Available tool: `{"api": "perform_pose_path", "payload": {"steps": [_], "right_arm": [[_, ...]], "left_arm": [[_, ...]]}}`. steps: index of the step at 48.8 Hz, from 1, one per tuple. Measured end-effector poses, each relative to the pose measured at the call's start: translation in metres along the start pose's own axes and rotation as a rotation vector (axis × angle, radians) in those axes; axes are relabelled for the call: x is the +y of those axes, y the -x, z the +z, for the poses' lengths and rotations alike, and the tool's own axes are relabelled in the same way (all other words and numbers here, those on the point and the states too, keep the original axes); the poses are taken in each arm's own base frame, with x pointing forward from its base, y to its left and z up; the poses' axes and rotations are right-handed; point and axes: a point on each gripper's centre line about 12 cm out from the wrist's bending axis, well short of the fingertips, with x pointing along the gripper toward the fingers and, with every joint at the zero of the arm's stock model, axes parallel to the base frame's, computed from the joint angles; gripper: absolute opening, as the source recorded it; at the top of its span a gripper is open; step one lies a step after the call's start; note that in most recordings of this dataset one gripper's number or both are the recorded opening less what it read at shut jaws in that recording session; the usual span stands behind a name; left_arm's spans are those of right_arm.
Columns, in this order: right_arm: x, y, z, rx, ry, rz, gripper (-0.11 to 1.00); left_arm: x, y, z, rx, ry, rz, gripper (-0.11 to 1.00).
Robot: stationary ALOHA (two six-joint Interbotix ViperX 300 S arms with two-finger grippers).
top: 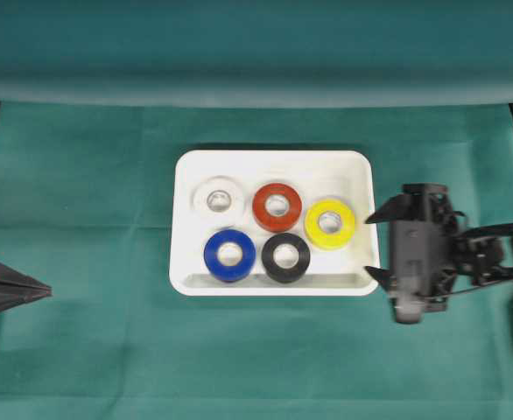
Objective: Put the tape into the white case with the right arm.
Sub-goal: 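Withdraw the right gripper to the right side of the table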
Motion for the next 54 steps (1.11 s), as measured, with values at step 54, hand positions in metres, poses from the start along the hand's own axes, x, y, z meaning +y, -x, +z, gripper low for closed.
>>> {"api": "perform_pose_path", "payload": {"steps": [54], "right_arm": [[0.088,0.07,-0.073,-0.172,0.139,0.377,0.58]], "left_arm": [[0.003,0.0,0.0,0.001,0.006,0.022,0.0]]}}
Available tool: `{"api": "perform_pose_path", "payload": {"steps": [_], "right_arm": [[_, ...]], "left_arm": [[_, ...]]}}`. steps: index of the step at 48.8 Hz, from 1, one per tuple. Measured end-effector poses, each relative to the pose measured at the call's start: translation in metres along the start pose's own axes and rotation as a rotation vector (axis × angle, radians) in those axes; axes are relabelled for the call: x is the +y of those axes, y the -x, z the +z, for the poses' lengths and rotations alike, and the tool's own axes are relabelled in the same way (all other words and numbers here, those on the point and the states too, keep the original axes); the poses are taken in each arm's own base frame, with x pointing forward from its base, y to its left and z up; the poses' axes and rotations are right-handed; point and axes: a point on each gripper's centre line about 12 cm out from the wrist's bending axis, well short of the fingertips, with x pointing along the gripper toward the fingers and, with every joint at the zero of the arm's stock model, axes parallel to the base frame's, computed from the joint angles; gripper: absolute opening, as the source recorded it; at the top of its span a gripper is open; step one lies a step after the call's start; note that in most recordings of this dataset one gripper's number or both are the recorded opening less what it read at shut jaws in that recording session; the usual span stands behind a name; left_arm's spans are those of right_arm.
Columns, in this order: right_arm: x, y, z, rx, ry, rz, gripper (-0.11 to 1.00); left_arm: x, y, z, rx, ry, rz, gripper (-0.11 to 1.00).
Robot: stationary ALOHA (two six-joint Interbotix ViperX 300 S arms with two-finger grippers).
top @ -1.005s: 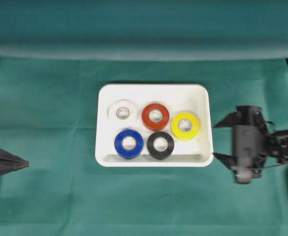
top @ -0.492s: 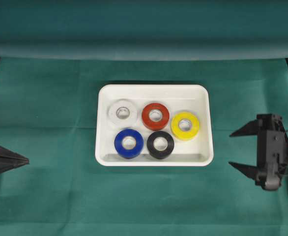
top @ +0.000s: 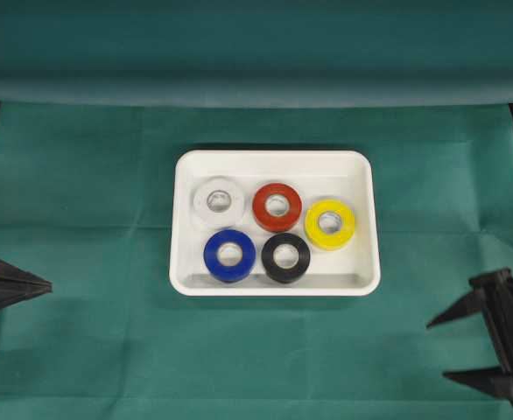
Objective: Put the tape into the white case with the right arm.
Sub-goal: 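Withdraw the right gripper to the right side of the table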
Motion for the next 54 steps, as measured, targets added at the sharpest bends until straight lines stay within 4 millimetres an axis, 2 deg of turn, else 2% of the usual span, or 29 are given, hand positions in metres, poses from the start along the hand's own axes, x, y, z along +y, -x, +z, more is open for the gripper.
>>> {"api": "perform_pose_path", "payload": {"steps": [10,27,36,42,54], "right_arm": [[0.017,0.001,-0.001,-0.011,0.056,0.08,0.58],[0.022,-0.009,-0.004,0.05,0.071,0.093,0.58],[0.033,-0.023,0.017,0.048,0.087,0.135,0.58],[0.046,-0.04,0.037,0.058,0.105,0.167,0.58],[0.071,-0.077,0.066,0.074,0.129,0.222,0.58]], "left_arm": [[0.0,0.0,0.0,-0.002,0.0,0.0,0.0],[0.0,0.0,0.0,-0.002,0.0,0.0,0.0],[0.0,0.0,0.0,-0.002,0.0,0.0,0.0],[0.0,0.0,0.0,0.0,-0.002,0.0,0.0],[0.0,0.0,0.0,-0.002,0.0,0.0,0.0]]}}
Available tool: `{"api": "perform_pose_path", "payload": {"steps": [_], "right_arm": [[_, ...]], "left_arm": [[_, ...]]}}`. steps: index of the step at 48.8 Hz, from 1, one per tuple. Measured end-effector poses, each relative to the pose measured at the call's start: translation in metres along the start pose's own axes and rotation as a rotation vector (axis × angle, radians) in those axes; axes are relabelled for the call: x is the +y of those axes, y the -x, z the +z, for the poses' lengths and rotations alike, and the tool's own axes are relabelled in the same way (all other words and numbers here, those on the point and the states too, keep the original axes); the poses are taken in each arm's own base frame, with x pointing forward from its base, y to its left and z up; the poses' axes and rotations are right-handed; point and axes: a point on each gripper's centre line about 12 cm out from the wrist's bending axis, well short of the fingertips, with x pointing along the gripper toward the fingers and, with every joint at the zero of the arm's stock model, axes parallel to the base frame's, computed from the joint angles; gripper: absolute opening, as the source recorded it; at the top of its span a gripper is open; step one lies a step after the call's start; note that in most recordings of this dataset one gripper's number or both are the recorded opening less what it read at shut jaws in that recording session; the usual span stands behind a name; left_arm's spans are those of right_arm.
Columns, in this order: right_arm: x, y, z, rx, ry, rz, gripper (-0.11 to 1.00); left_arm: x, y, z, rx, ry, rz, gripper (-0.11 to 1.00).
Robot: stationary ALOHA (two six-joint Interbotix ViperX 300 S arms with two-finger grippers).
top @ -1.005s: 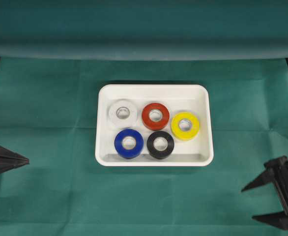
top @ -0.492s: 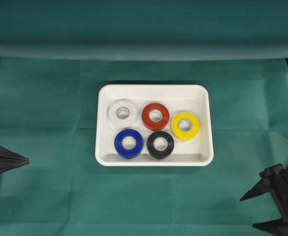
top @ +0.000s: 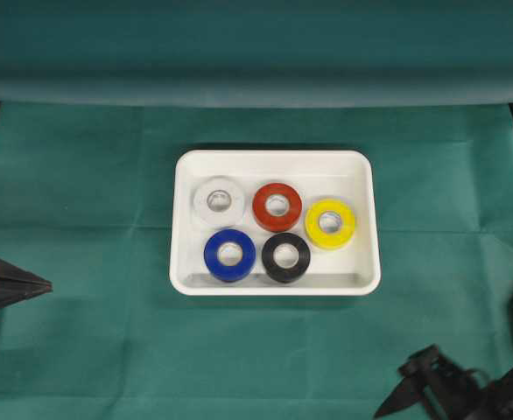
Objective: Put the tape into the white case with the right arm.
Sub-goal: 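Withdraw the right gripper to the right side of the table, then move the right gripper down to the teal tape roll and grasp it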
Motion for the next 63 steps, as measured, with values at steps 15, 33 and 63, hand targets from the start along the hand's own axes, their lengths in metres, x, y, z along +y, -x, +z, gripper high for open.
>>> {"api": "perform_pose_path", "payload": {"steps": [15,33,63], "right_arm": [[0.011,-0.046,0.033,-0.001,0.012,0.037,0.58],[0.013,-0.07,0.048,0.013,0.01,0.027,0.58],[0.01,-0.095,0.03,0.156,-0.054,-0.055,0.58]], "left_arm": [[0.0,0.0,0.0,0.0,0.0,0.0,0.0],[0.0,0.0,0.0,0.001,-0.001,0.002,0.0],[0.0,0.0,0.0,0.001,-0.001,0.002,0.0]]}}
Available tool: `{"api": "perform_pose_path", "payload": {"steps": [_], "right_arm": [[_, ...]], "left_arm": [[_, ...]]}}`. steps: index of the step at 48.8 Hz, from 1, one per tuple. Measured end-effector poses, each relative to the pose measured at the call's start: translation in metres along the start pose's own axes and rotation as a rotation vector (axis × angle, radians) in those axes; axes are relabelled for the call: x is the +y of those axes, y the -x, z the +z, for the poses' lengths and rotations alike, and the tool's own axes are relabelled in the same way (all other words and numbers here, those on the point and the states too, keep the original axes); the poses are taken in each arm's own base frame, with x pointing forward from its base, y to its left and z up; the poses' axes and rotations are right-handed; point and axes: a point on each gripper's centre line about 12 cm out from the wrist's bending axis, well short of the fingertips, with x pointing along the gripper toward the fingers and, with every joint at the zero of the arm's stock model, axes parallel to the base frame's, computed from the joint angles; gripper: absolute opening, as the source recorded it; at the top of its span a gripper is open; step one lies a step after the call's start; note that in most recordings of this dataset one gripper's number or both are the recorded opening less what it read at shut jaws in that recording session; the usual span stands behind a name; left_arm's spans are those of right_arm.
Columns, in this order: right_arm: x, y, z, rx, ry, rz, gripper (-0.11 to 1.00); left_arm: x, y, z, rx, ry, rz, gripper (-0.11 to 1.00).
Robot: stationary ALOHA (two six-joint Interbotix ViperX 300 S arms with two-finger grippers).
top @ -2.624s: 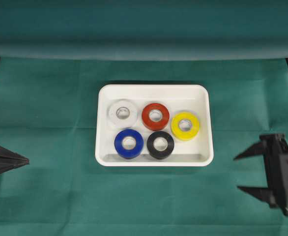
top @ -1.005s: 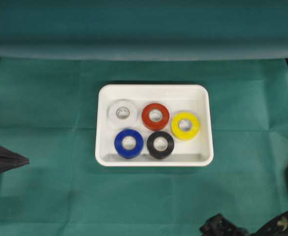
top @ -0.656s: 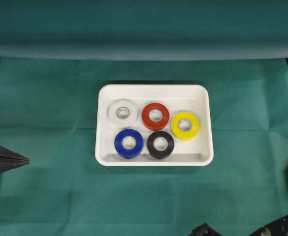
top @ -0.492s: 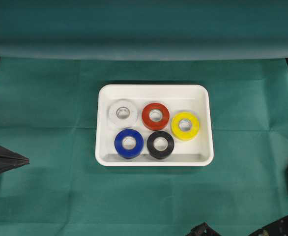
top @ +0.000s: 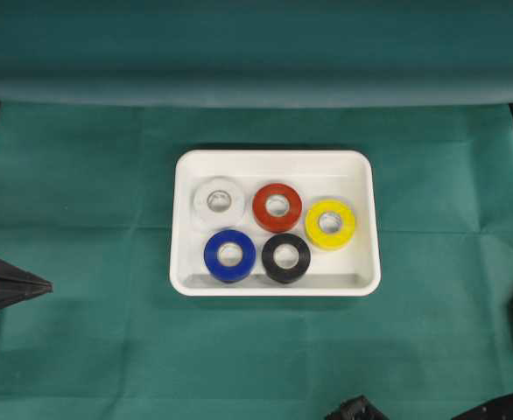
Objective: Put the tape into the white case with the right arm.
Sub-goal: 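Move the right gripper down to the teal tape roll and grasp it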
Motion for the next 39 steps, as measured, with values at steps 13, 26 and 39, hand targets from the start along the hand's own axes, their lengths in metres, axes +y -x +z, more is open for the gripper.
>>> {"api": "perform_pose_path", "payload": {"steps": [13,26,39], "right_arm": [[0.0015,-0.0032,-0.0002,0.007,-0.006,0.001,0.47],[0.0038,-0.0033,0.001,0.005,0.003,0.004,0.0],[0.0036,-0.0033,0.0007,0.007,0.003,0.002,0.0]], "left_arm": [[-0.0002,0.0001,0.0002,-0.001,0.001,-0.002,0.0],[0.0,0.0001,0.0002,-0.002,0.0,0.0,0.0],[0.0,0.0001,0.0002,-0.002,0.002,0.0,0.0]]}}
